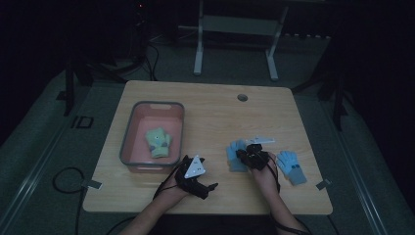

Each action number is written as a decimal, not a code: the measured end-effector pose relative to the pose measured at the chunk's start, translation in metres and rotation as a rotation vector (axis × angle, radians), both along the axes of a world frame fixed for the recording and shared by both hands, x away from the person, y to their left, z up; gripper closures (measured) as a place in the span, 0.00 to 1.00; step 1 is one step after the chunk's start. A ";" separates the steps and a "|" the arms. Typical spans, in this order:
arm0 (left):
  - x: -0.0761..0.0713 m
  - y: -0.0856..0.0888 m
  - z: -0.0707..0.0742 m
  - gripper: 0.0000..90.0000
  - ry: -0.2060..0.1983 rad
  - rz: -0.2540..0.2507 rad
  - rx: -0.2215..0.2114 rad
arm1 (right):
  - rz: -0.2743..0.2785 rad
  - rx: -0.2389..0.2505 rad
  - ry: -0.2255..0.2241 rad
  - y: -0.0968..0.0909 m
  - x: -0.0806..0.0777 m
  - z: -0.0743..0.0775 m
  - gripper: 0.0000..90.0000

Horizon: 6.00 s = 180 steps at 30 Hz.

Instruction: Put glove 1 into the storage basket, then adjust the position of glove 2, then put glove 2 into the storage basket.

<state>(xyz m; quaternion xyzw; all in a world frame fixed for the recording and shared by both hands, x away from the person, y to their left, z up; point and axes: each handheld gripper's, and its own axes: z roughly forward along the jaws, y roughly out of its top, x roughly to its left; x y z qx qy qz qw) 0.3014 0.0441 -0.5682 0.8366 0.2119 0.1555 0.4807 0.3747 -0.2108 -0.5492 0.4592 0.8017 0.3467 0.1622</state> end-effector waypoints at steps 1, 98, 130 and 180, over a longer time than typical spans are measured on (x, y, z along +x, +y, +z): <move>0.000 0.000 0.000 0.02 0.001 0.000 -0.003 | 0.001 -0.024 0.002 0.000 0.000 -0.003 0.84; 0.001 0.002 0.001 0.02 -0.012 -0.021 -0.028 | -0.356 -0.105 -0.006 -0.096 -0.010 0.015 0.81; 0.000 0.001 -0.002 0.02 -0.012 -0.015 -0.003 | 0.087 -0.165 0.011 -0.127 -0.001 0.006 0.91; 0.000 0.001 -0.002 0.02 -0.005 -0.020 0.009 | 0.168 -0.078 -0.015 0.005 -0.006 0.059 0.94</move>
